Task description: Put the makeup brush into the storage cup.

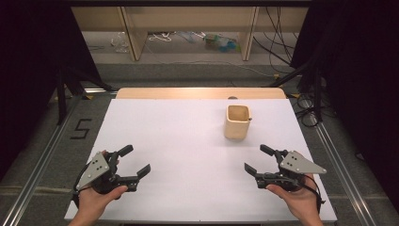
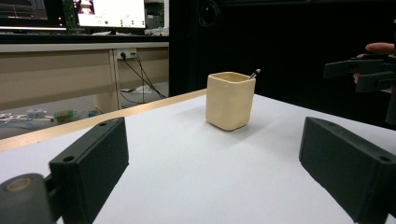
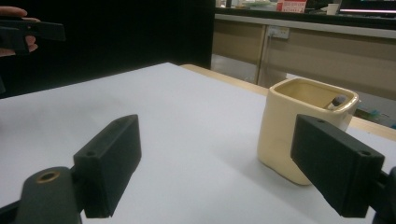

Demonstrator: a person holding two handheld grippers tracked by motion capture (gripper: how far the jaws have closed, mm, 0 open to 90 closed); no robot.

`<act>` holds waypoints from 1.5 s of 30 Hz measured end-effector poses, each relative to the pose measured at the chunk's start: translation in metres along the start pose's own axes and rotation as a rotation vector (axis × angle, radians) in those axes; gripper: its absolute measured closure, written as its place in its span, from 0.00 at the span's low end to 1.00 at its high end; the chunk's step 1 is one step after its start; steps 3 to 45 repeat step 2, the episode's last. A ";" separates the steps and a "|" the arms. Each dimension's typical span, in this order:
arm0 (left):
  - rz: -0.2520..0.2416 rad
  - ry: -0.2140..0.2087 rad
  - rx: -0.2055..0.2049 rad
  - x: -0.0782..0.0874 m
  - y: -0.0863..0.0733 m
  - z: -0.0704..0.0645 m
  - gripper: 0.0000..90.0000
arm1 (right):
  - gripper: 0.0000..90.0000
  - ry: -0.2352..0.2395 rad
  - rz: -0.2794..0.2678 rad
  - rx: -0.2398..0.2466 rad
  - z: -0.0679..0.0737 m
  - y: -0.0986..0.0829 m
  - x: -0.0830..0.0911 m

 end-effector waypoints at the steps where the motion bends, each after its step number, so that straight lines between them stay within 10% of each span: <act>1: 0.000 0.001 0.001 0.000 0.000 0.000 0.09 | 0.19 -0.001 0.001 0.000 0.000 0.000 0.000; 45: -0.001 0.001 0.001 0.000 0.000 0.000 0.09 | 0.19 0.008 -0.002 0.000 0.000 0.000 0.000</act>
Point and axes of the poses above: each handheld gripper's, and its own axes: x roughly backward along the jaws, y roughly out of its top, z roughly to its left, the point moved 7 cm from there along -x, roughly forward along the jaws, and after that the axes turned 14 degrees about -y, right-handed, at the moved point
